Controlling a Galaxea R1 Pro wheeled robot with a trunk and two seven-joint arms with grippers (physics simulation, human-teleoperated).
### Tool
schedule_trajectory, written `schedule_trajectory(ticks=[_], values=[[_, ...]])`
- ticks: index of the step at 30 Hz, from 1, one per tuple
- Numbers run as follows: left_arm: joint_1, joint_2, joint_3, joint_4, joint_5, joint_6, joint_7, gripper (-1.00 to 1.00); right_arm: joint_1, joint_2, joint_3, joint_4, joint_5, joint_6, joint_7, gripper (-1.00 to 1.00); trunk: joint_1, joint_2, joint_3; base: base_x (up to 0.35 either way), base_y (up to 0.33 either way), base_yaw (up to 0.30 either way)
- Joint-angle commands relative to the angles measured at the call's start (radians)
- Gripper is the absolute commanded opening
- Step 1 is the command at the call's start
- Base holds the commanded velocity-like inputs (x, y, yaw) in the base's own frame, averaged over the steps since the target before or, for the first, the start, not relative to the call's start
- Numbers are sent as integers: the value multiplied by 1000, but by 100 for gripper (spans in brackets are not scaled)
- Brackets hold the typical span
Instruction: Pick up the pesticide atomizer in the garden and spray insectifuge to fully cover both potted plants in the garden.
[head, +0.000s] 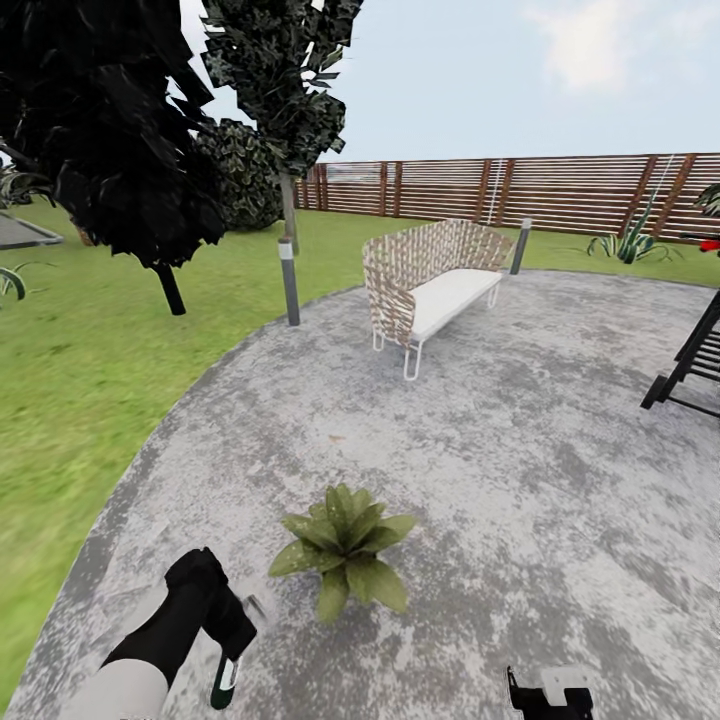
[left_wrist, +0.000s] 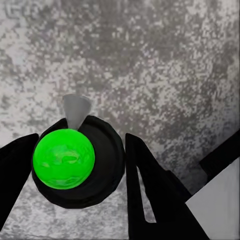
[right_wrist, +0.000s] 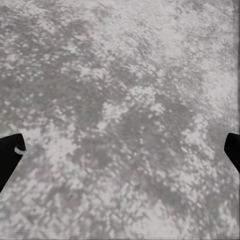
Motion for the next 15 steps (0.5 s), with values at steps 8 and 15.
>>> schedule_trajectory(ticks=[8, 15], values=[[4, -9, 75, 65, 110, 1, 131, -100, -1, 0, -8, 1, 11, -2, -3, 100, 0, 0, -1, 161, -254, 0], [47, -10, 73, 99, 156, -1, 336, -100, -1, -1, -8, 0, 11, -2, -3, 100, 0, 0, -1, 126, -137, 1]])
